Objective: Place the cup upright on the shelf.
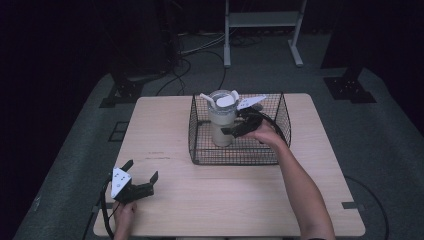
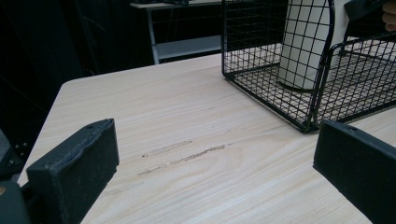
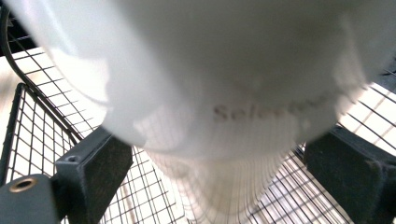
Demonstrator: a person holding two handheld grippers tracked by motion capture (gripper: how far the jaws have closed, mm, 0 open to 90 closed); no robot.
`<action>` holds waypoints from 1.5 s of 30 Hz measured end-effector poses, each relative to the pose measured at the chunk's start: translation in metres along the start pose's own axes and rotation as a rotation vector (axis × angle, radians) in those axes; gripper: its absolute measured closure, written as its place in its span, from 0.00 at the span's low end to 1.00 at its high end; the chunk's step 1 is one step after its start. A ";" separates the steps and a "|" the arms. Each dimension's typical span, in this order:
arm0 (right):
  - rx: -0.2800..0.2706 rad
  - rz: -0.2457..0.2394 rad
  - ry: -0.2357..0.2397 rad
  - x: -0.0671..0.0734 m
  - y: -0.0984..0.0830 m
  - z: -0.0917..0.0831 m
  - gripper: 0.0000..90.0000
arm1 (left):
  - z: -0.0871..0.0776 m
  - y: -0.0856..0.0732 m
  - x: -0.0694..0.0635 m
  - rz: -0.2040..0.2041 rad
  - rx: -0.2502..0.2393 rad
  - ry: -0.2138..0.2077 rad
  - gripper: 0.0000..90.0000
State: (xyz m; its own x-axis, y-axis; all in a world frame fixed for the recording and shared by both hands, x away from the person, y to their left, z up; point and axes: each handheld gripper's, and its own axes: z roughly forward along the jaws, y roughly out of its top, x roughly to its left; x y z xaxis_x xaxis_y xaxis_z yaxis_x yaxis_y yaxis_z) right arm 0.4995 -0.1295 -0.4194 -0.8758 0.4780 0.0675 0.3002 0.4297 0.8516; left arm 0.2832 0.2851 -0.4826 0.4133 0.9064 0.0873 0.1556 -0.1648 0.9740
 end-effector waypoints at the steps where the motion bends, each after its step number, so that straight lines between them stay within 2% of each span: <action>1: -0.003 0.006 -0.004 0.000 -0.001 -0.002 0.09 | 0.000 0.000 0.000 -0.001 -0.001 0.000 0.00; 7: 0.001 0.035 -0.016 -0.001 0.000 -0.017 0.09 | 0.000 0.000 0.000 0.001 0.000 0.000 0.00; 25: 0.006 0.076 -0.031 0.014 0.009 -0.053 0.09 | 0.000 0.000 -0.001 0.002 0.001 -0.001 0.00; 32: 0.002 0.076 -0.061 0.019 0.009 -0.064 0.09 | 0.000 0.000 -0.001 0.003 0.001 0.000 0.00; 45: -0.018 0.093 -0.060 0.029 0.005 -0.087 0.09 | 0.000 0.000 -0.001 0.006 0.003 0.002 0.00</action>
State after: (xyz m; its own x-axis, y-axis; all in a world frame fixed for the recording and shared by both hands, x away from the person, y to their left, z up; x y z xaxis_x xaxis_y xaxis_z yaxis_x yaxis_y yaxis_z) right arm 0.4431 -0.1801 -0.3683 -0.8201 0.5603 0.1160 0.3718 0.3676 0.8525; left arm 0.2830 0.2841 -0.4828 0.4127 0.9060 0.0940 0.1559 -0.1719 0.9727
